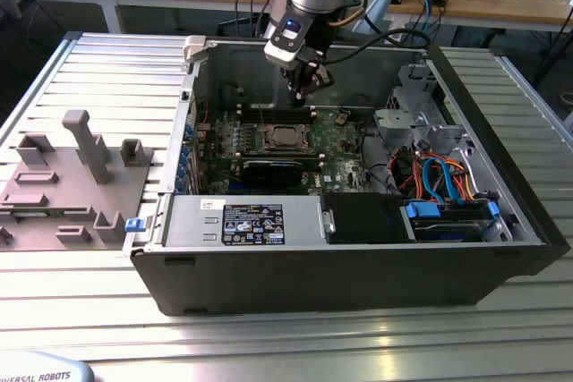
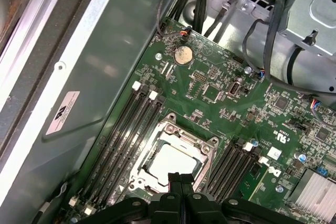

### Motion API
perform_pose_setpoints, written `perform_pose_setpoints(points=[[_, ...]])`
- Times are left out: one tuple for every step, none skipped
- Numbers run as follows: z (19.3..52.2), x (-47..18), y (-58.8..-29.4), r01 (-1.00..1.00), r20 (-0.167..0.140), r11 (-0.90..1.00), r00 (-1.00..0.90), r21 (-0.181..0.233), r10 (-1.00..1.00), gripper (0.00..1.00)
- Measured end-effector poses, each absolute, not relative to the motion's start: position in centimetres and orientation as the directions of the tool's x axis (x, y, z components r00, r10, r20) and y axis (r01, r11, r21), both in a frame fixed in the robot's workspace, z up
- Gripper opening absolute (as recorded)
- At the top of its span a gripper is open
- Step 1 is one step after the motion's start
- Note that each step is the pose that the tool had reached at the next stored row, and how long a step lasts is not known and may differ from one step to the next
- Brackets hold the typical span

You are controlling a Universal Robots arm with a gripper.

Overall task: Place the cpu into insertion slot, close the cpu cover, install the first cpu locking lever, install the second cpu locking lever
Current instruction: 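Install the first cpu locking lever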

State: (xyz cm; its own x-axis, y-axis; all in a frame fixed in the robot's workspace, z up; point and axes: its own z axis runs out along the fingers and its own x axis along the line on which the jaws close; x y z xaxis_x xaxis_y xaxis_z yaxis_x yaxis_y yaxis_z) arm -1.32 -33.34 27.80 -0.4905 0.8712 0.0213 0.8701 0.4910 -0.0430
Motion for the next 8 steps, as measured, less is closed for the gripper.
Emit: perform_pose_setpoints(points=[[27.80, -1.32, -33.34, 0.870, 0.021, 0.492, -0.491, -0.043, 0.871, 0.11], [27.80, -1.32, -33.34, 0.869, 0.021, 0.493, -0.492, -0.043, 0.870, 0.11], [27.80, -1.32, -33.34, 0.868, 0.021, 0.494, -0.493, -0.043, 0.870, 0.11], [27.80, -1.32, -33.34, 0.868, 0.021, 0.495, -0.495, -0.043, 0.869, 0.11], [27.80, -1.32, -33.34, 0.867, 0.021, 0.496, -0.496, -0.043, 0.868, 0.11], [27.80, -1.32, -33.34, 0.867, 0.021, 0.497, -0.496, -0.043, 0.868, 0.11], [27.80, -1.33, -33.34, 0.866, 0.021, 0.498, -0.497, -0.043, 0.867, 0.11], [27.80, -1.32, -33.34, 0.865, 0.021, 0.499, -0.499, -0.043, 0.866, 0.11]])
